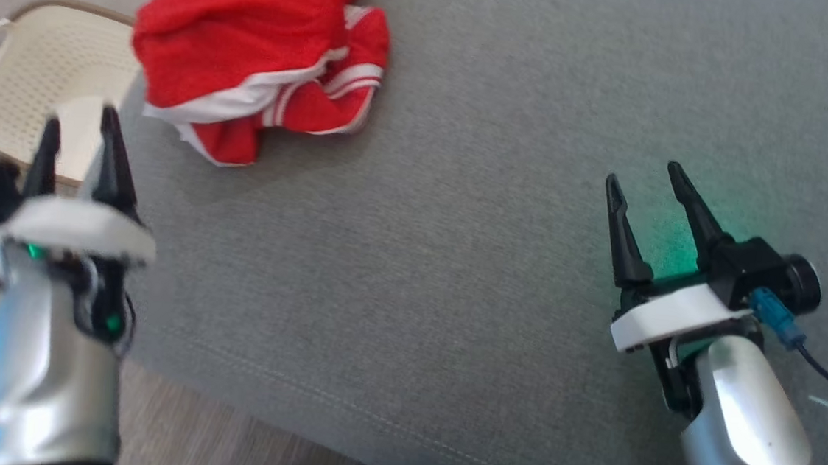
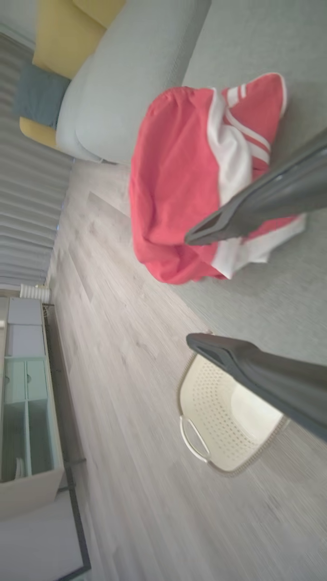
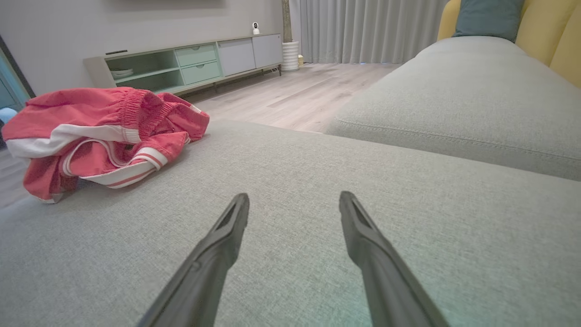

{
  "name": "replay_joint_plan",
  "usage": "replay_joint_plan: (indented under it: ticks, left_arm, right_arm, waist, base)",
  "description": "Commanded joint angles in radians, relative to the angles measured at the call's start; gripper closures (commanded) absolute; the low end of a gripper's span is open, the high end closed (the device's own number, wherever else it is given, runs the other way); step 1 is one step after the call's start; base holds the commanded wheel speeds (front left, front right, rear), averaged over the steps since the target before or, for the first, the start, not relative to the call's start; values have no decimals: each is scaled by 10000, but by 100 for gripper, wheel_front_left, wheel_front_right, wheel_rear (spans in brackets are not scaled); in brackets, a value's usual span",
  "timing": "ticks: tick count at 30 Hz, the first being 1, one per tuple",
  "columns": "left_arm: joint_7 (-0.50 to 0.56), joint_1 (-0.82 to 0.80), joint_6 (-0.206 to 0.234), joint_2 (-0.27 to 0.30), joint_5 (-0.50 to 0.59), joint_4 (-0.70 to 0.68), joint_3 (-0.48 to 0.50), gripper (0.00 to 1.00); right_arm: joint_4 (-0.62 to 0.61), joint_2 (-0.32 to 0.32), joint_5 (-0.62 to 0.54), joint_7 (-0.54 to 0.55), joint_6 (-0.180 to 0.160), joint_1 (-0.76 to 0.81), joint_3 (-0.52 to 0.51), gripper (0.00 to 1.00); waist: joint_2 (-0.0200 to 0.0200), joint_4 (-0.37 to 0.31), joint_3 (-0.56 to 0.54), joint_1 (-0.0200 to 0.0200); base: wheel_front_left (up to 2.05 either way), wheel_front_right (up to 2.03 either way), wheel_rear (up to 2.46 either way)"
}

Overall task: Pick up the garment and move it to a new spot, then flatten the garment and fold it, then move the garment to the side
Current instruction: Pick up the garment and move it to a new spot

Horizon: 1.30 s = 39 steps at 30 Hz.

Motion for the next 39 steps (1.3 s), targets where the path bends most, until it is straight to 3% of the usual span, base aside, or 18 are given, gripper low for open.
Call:
replay_joint_plan:
  ticks: [1, 9, 12, 20, 21, 22, 31, 39]
  left_arm:
    - [-122, -502, -44, 547, -80, -190, 190, 0]
    - [-122, -2389, -109, 1319, -686, 883, -895, 0]
    - [-122, -3081, -111, 1758, -969, 1975, -1254, 0]
    - [-122, -4107, 210, 2201, -465, 3712, -1345, 0]
    - [-122, -4206, 257, 2218, -326, 3979, -1428, 77]
    - [-122, -4241, 272, 2215, -292, 4077, -1440, 100]
    - [-122, -4264, 284, 2281, 187, 3114, -1616, 100]
    - [-122, -4416, 60, 1959, 305, 1921, -1988, 100]
  right_arm:
    - [-390, 1, -122, -109, -9, -366, 309, 0]
    - [-590, -35, -246, -109, -9, -721, 438, 0]
    - [-632, -22, -317, -109, -9, -876, 528, 0]
    - [-724, -1, -321, -109, -9, -1100, 453, 0]
    - [-689, 25, -287, -109, -9, -1109, 461, 0]
    - [-670, 46, -253, -109, -9, -1108, 459, 0]
    - [-572, 280, 94, -109, -9, -901, 463, 0]
    - [-562, 384, 468, -109, -9, -459, 456, 0]
  waist:
    - [0, -358, 400, -1]
    - [0, -822, 1206, -1]
    - [0, -1016, 1501, -1]
    - [0, -1264, 1789, -1]
    - [0, -1313, 1730, -1]
    - [0, -1337, 1675, -1]
    - [0, -1791, 709, -1]
    - [0, -2572, -141, -1]
  base:
    - [0, 0, 0]
    - [0, 0, 0]
    - [0, 0, 0]
    - [0, 0, 0]
    - [0, 0, 0]
    - [0, 0, 0]
    - [0, 0, 0]
    - [0, 0, 0]
